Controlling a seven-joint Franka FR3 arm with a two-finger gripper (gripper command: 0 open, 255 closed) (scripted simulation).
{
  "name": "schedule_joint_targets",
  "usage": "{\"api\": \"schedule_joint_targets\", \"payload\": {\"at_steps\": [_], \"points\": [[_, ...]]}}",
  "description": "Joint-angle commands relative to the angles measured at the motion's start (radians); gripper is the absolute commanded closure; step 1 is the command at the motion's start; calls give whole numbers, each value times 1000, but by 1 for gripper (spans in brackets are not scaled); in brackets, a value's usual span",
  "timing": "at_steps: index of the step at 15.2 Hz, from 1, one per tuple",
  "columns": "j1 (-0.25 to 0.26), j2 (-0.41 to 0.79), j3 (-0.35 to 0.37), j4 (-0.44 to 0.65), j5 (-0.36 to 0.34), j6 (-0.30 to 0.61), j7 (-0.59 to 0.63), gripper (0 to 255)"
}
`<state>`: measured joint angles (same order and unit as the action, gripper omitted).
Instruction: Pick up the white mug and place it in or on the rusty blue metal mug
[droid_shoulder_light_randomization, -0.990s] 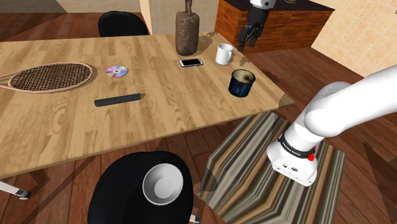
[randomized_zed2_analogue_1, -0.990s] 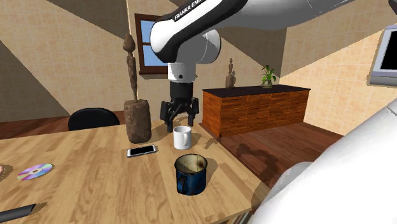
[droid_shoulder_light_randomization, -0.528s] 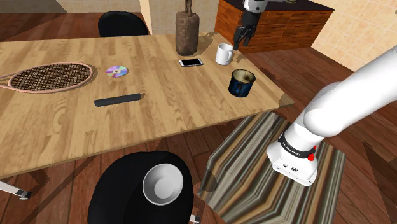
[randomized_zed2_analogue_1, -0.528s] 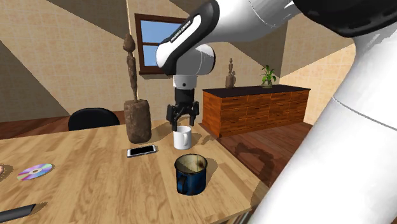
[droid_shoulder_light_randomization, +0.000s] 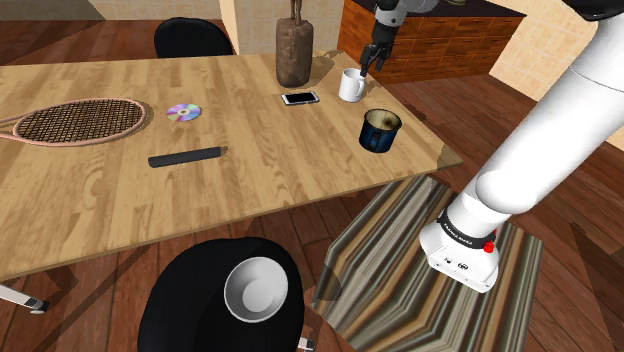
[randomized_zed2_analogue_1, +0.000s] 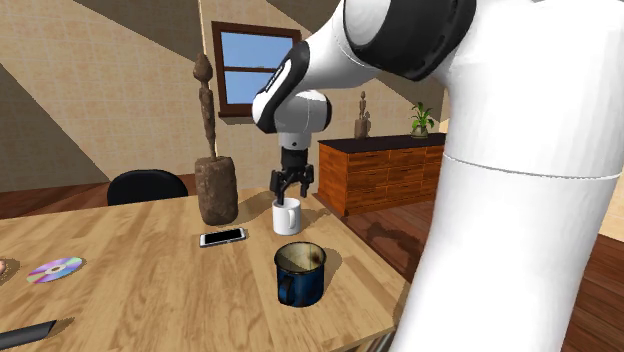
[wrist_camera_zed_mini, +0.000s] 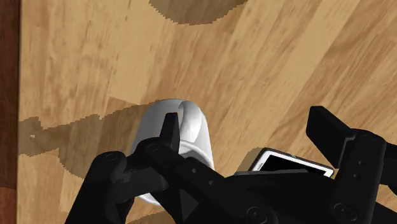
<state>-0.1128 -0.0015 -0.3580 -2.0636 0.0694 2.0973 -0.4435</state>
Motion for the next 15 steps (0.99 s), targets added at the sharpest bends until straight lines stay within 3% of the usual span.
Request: {"api": "schedule_joint_targets", "payload": {"at_steps": [1, 11, 15], "points": [[-13, 74, -13, 63, 32, 10, -41, 0], [-141, 465, -10, 475, 197, -15, -198, 0], [-143, 484, -4, 463, 206, 15, -203, 0]]}}
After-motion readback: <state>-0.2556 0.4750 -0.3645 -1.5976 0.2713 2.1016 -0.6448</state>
